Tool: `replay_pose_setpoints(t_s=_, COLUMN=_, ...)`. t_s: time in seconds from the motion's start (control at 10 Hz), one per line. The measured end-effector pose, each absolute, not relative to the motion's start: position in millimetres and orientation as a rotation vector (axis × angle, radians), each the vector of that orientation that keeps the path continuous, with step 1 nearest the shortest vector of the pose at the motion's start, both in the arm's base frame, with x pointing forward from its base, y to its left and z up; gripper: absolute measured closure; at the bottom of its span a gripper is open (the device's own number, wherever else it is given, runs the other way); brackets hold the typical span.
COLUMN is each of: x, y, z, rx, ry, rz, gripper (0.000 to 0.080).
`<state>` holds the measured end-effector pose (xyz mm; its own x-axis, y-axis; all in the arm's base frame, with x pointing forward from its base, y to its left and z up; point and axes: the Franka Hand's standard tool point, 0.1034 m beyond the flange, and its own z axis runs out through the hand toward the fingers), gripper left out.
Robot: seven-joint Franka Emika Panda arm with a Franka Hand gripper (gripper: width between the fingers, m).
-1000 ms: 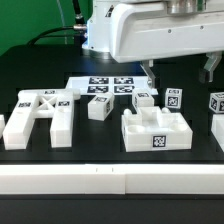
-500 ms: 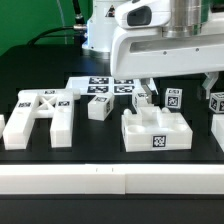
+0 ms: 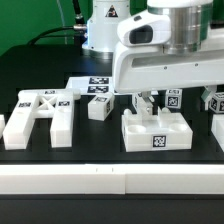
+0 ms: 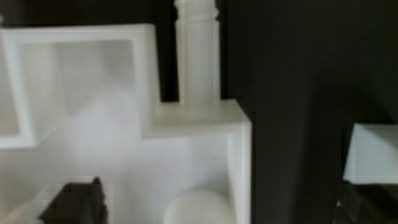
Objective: Assemble chair
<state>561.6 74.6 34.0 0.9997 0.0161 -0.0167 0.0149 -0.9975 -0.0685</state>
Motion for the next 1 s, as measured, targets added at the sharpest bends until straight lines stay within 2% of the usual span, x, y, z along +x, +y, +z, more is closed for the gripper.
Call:
replay_pose_setpoints(t_s=0.3, x=555.6, y=79.5, z=14.0, rx=-3.071, ry=-0.035, rz=0.036, gripper=0.0150)
replay_pose_setpoints(t_s=0.6, x=554.0, y=77.8, z=9.6, rx=-3.071, ry=-0.065, rz=0.043, gripper=0.0150)
replay_pose_setpoints(t_s=0.8, x=554.3, y=78.2, z=9.6, rx=-3.070, ry=-0.071, rz=0.042, gripper=0.0413)
replay_pose_setpoints(t_s=0.9, x=554.7, y=78.2, z=10.0, rx=-3.070, ry=-0.072, rz=0.040, gripper=0.0474)
replay_pose_setpoints(t_s=1.0, x=554.7, y=78.2, z=10.1, rx=-3.070, ry=-0.072, rz=0.040, gripper=0.0474)
